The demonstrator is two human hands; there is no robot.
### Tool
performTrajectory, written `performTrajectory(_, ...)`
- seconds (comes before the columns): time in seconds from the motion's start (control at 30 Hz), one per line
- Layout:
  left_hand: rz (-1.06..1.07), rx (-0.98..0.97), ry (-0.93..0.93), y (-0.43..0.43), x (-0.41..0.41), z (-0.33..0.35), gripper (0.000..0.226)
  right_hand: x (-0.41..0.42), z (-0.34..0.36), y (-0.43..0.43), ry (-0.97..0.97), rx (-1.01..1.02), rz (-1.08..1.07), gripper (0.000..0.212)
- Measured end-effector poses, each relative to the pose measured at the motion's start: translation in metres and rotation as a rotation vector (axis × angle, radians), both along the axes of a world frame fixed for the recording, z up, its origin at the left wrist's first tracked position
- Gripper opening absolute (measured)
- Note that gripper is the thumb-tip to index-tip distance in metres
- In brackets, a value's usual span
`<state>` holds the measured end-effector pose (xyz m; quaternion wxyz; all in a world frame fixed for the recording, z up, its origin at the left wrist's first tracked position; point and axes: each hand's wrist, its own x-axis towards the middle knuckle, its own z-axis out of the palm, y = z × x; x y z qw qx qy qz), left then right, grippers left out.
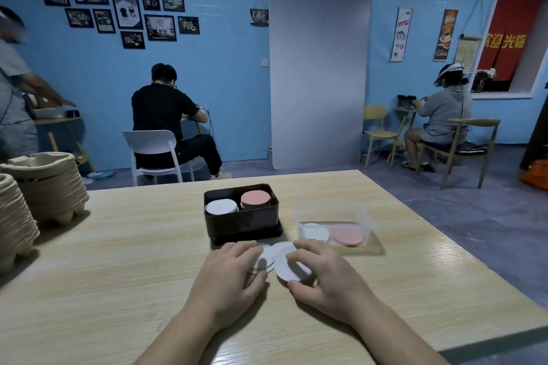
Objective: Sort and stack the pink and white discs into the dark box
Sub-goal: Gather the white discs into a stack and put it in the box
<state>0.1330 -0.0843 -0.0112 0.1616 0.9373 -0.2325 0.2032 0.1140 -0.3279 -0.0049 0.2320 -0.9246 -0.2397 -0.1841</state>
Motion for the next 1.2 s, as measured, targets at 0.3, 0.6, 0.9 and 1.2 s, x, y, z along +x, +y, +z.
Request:
performTrajectory(0.3,0.038,0.008,0.068,-0.001,0.001,-0.002,0.054,0.001,-0.001,0.000,0.033,0.017,-0.059,0.024)
performTrajectory(0.6,-0.007,-0.110,0.098,0.001,0.005,-0.004,0.037,0.002,0.003,0.002,0.087,-0.011,-0.027,0.027)
performTrajectory(0.9,-0.023,-0.117,0.138,0.000,0.012,-0.001,0.030,0.001,0.004,0.003,0.083,-0.027,-0.027,0.030)
performTrajectory(1.2,0.030,-0.181,0.115,0.004,0.000,0.000,0.026,-0.004,0.007,0.004,0.081,-0.025,-0.032,0.031)
